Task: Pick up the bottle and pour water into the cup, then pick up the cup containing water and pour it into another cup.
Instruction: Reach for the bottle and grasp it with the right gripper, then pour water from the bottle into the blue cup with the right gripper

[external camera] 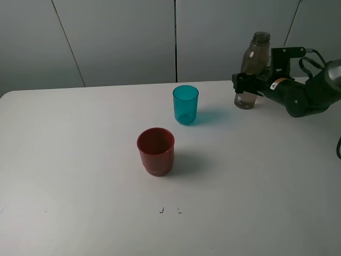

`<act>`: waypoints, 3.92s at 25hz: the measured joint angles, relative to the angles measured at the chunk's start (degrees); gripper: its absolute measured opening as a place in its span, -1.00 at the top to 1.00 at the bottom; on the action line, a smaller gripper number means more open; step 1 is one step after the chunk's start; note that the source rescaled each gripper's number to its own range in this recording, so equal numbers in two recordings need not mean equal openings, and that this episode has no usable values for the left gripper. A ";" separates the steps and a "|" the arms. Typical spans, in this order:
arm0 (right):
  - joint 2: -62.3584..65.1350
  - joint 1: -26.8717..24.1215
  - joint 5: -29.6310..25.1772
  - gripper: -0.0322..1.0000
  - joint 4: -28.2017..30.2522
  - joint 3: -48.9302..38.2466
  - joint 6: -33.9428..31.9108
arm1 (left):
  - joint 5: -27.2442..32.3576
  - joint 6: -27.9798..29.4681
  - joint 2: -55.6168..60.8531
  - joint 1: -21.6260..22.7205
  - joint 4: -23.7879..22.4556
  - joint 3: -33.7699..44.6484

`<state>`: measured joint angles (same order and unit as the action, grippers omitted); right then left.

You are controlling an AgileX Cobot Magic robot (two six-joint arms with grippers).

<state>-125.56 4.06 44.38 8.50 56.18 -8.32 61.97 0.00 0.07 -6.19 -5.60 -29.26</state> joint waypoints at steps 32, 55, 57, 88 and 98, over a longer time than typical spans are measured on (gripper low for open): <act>-2.60 -0.10 3.33 0.93 -0.05 2.31 -0.07 | 0.00 0.00 0.00 0.00 0.00 0.00; 3.04 5.28 -3.67 0.93 10.40 4.69 18.39 | 0.00 0.00 0.00 0.00 0.00 0.00; 3.04 5.59 -3.97 0.93 10.55 5.86 20.98 | 0.00 0.00 0.00 0.00 0.00 0.00; -0.63 6.09 -4.55 0.93 12.26 11.95 39.23 | 0.00 -0.39 0.00 0.00 0.00 0.00; -0.63 6.09 -4.44 0.93 14.41 12.02 52.90 | 0.00 -0.39 0.00 0.00 0.00 0.00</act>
<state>-126.19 10.15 39.94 22.91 68.20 44.59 61.97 -0.39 0.07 -6.19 -5.60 -29.26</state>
